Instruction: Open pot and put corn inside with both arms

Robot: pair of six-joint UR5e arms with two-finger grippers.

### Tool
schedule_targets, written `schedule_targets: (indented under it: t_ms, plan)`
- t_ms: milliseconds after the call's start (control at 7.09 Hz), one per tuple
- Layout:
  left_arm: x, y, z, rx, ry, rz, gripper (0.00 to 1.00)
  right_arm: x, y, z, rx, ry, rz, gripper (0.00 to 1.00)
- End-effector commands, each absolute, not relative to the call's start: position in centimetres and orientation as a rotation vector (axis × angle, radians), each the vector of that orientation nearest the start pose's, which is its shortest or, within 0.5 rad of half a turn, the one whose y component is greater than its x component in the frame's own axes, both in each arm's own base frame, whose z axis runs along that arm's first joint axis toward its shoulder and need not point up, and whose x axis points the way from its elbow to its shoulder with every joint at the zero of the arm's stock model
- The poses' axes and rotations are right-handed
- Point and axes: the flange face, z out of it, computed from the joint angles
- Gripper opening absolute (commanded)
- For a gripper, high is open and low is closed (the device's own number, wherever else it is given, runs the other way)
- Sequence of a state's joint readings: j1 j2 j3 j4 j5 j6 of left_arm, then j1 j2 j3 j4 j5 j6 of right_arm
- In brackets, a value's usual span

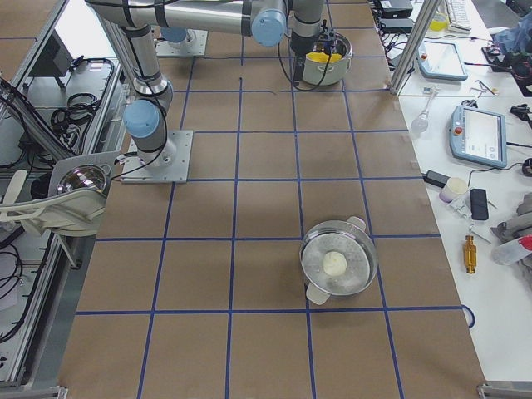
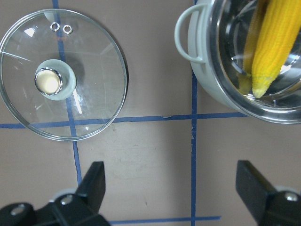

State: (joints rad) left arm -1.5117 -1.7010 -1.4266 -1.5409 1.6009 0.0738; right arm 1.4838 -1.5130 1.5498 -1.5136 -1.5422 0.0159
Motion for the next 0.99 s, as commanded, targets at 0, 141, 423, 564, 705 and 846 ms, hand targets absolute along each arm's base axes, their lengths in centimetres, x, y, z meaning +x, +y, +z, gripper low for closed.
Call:
schedule_targets:
  t_ms: [0,141,423,564,705,846]
  plan:
    - [-12.9,-52.7,52.3,-0.028,3.115,-0.127,1.00,9.0,-50.3,47.0,0.135,3.176,0.173,1.00]
    - [-14.5,-50.7,52.6,0.016,3.133,-0.130,1.00,10.9,-49.9,46.9,0.084,3.192,0.170,1.00]
    - [-14.9,-49.1,53.7,0.024,3.161,-0.167,1.00,11.6,-49.9,47.1,0.062,3.181,0.154,1.00]
    - [-14.9,-48.7,54.3,0.021,3.157,-0.186,1.00,11.7,-50.0,47.5,0.056,3.180,0.140,1.00]
    - [-14.8,-48.7,54.3,0.018,3.154,-0.188,1.00,11.7,-49.8,47.9,0.063,3.178,0.132,1.00]
    - [-14.6,-48.7,54.4,0.015,3.146,-0.191,1.00,11.7,-49.8,47.8,0.063,3.175,0.137,1.00]
